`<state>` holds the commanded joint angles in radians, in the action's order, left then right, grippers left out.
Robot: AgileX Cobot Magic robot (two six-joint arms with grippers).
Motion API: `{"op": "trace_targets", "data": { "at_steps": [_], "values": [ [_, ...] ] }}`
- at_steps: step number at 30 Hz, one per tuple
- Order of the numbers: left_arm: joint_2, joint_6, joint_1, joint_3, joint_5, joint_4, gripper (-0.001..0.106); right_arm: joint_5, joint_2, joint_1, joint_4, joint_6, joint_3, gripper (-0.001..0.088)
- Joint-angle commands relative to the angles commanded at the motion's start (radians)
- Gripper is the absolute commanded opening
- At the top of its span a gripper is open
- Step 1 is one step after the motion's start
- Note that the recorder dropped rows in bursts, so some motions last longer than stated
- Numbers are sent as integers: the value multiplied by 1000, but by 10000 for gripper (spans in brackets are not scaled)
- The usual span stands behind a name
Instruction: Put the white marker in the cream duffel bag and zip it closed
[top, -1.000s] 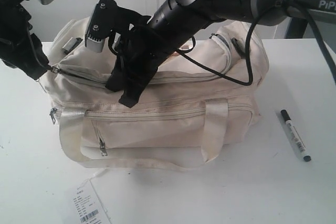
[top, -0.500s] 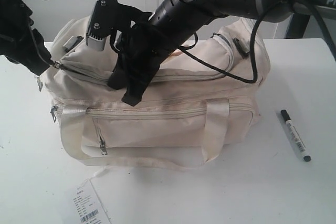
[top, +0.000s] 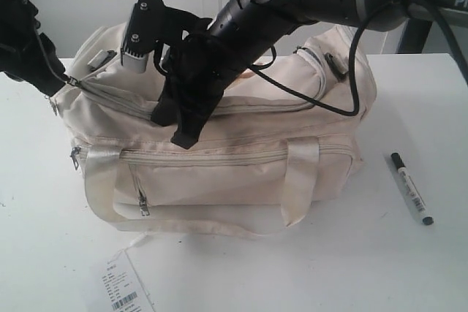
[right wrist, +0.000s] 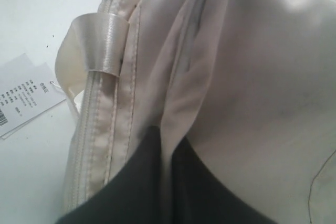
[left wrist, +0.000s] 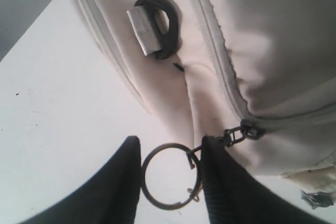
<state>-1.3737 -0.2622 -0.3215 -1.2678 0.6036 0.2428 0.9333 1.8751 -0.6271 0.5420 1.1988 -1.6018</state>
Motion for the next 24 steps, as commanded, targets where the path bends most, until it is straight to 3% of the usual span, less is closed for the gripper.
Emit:
{"op": "trace_targets", "data": {
  "at_steps": [24],
  "values": [
    [-70,0,20,0,-186,-12,0,4,0,0,0,0,0,0]
  ]
}}
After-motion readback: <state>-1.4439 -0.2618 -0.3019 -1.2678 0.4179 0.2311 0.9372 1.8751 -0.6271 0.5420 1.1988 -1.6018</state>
